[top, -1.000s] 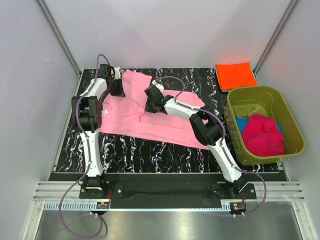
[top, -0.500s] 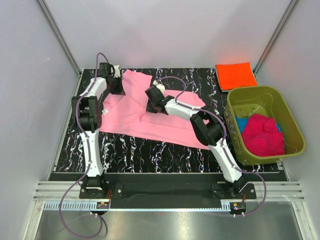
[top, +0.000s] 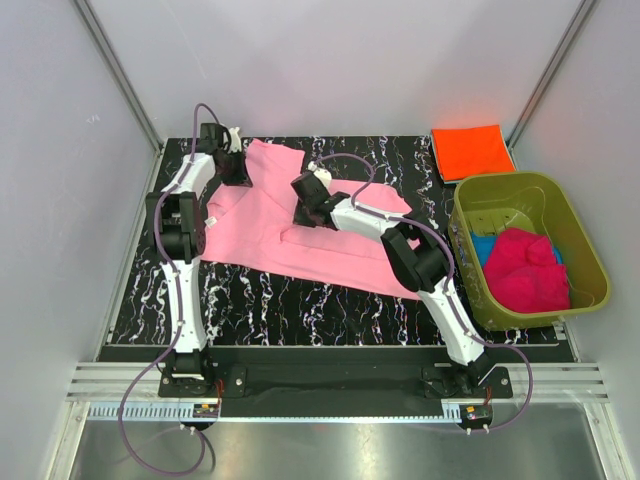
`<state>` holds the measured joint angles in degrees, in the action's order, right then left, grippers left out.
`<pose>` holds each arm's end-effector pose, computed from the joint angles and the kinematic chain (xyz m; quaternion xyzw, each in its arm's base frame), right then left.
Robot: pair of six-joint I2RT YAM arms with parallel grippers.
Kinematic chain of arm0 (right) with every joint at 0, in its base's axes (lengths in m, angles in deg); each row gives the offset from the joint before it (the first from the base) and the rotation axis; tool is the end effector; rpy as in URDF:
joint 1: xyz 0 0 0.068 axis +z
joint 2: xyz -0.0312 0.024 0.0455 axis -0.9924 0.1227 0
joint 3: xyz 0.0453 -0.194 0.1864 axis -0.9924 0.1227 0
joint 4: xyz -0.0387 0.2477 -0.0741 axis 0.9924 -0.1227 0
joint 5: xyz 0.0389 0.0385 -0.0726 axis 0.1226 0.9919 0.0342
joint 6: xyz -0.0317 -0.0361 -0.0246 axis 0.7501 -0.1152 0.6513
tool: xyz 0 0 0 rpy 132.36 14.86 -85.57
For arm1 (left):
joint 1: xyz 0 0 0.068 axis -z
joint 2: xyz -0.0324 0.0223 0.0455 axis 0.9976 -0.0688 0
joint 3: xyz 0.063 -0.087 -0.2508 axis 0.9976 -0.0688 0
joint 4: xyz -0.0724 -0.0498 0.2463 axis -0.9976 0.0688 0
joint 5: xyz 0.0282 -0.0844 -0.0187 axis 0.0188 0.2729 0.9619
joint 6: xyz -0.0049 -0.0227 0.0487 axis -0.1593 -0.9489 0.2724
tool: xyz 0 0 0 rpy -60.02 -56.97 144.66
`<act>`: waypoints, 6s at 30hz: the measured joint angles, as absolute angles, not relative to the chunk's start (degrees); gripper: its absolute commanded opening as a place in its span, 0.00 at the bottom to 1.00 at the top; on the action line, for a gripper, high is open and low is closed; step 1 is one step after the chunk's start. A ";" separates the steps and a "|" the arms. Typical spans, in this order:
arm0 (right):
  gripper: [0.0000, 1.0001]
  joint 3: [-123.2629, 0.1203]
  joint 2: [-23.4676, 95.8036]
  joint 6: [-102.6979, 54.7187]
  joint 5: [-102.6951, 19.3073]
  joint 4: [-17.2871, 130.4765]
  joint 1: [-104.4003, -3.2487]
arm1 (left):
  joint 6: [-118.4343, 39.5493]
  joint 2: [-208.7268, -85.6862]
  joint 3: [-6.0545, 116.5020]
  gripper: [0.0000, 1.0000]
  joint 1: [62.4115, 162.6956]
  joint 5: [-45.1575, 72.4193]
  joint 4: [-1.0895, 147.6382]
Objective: Fold and stack the t-shirts
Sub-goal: Fold the tshirt
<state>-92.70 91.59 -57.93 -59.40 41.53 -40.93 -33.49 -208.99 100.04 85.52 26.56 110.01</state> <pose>0.3983 0.3506 0.1481 0.0231 0.9219 0.1891 0.3373 0.5262 -0.0081 0.1770 0.0051 0.9387 -0.1883 0.2888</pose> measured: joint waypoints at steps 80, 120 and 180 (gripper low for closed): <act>0.13 -49.57 48.60 -60.16 -52.84 32.94 -40.52 | -57.07 -166.19 54.17 0.36 88.64 6.36 104.15; 0.51 -71.12 57.39 -40.46 -39.99 27.69 -65.02 | -54.63 -158.34 49.12 0.47 76.03 16.02 107.17; 0.00 -89.55 82.39 -25.05 -33.81 22.12 -70.13 | -51.61 -178.91 51.08 0.48 76.23 22.30 102.84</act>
<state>-89.55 82.39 -25.05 -33.81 22.12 -70.13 -51.61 -178.91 51.08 76.23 22.30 102.84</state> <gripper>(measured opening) 0.011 0.479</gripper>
